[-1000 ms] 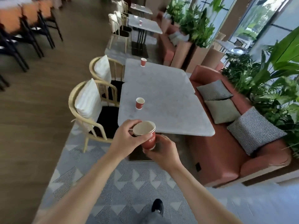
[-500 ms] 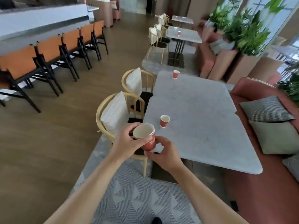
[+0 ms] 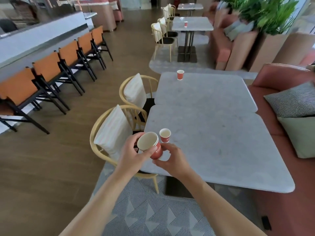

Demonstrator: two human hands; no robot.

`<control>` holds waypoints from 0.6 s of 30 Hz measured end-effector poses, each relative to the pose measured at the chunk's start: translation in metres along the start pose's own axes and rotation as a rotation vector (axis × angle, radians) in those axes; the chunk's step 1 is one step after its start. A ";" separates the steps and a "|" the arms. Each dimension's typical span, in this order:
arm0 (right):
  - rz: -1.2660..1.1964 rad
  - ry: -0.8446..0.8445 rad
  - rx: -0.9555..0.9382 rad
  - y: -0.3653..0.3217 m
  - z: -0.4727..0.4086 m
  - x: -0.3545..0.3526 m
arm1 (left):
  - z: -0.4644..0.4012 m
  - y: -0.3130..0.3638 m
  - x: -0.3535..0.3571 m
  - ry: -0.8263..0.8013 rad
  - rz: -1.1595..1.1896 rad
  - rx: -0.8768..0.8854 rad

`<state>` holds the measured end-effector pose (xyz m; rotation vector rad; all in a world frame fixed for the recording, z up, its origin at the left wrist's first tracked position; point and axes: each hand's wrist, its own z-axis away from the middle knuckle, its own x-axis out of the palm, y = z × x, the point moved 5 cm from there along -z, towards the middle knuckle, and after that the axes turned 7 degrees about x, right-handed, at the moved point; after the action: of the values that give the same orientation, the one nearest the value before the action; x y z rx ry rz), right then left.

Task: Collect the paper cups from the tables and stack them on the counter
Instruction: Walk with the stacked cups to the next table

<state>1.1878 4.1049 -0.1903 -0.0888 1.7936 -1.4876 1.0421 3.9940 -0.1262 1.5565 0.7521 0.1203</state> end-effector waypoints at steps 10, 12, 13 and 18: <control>0.039 -0.043 0.100 0.047 -0.059 0.006 | -0.065 -0.068 0.013 0.072 -0.075 -0.053; 0.057 -0.037 0.133 0.054 -0.074 0.007 | -0.081 -0.087 0.017 0.074 -0.050 -0.050; 0.078 -0.027 0.145 0.056 -0.082 0.007 | -0.090 -0.096 0.018 0.072 -0.040 -0.041; 0.163 -0.016 0.241 0.066 -0.133 0.015 | -0.148 -0.138 0.012 0.070 0.008 -0.047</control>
<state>1.1247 4.2243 -0.2543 0.1618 1.5567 -1.5672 0.9247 4.1184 -0.2348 1.5168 0.7928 0.1980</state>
